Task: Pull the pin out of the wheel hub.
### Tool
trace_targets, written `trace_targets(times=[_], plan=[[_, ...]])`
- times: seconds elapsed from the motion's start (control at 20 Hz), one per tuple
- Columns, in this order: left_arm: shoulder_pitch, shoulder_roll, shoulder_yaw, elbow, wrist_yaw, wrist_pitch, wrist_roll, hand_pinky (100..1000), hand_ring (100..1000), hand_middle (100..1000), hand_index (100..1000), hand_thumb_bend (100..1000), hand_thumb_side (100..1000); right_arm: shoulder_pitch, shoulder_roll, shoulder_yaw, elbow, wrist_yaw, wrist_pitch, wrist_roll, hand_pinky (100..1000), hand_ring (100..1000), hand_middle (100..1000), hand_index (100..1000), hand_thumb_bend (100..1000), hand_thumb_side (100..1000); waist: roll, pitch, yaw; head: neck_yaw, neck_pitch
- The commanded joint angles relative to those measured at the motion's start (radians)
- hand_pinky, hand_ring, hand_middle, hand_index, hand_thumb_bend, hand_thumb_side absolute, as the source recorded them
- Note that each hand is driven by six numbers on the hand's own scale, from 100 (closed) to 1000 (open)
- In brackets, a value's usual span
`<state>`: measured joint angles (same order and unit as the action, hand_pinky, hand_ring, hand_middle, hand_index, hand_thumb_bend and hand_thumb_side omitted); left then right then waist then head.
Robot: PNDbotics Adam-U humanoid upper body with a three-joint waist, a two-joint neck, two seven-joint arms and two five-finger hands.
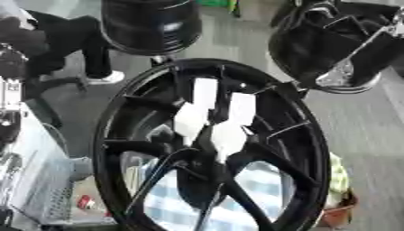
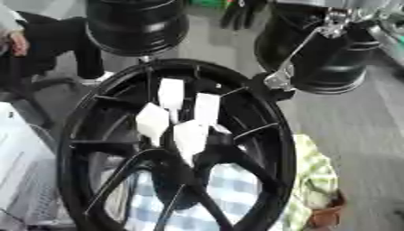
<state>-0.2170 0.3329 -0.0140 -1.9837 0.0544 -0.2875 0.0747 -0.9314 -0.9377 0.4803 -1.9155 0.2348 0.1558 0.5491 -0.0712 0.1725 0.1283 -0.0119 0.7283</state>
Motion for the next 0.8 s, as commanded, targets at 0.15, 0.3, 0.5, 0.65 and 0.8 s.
trace_targets(times=[0.15, 0.3, 0.5, 0.65, 0.8], plan=[[-0.006, 0.019, 0.008, -0.016, -0.005, -0.003, 0.0, 782, 771, 651, 819, 170, 556, -0.011, -0.03, -0.022, -0.019, -0.009, 0.017, -0.002, 823, 725, 679, 804, 549, 100, 0.006, -0.012, -0.004, -0.002, 0.0], [-0.005, 0.019, 0.008, -0.016, -0.006, -0.003, 0.0, 783, 772, 651, 819, 169, 556, -0.01, -0.03, -0.022, -0.02, -0.01, 0.021, -0.002, 822, 725, 678, 804, 551, 100, 0.007, -0.012, -0.004, -0.002, -0.001], [-0.006, 0.018, 0.007, -0.016, -0.007, -0.003, -0.002, 783, 772, 652, 819, 167, 557, -0.009, -0.028, -0.02, -0.015, -0.009, 0.036, -0.003, 820, 724, 677, 803, 561, 104, 0.007, -0.013, -0.003, -0.003, -0.003], [-0.006, 0.018, 0.006, -0.016, -0.007, -0.003, -0.003, 783, 772, 653, 819, 167, 556, -0.017, -0.019, -0.001, 0.002, -0.01, 0.061, 0.006, 817, 723, 677, 805, 568, 111, 0.006, -0.013, -0.001, -0.004, -0.005], [-0.006, 0.017, 0.005, -0.016, -0.007, -0.002, -0.004, 783, 772, 653, 819, 165, 558, -0.03, -0.004, 0.025, 0.031, -0.002, 0.098, 0.02, 815, 724, 678, 808, 571, 116, 0.006, -0.013, 0.0, -0.004, -0.007]])
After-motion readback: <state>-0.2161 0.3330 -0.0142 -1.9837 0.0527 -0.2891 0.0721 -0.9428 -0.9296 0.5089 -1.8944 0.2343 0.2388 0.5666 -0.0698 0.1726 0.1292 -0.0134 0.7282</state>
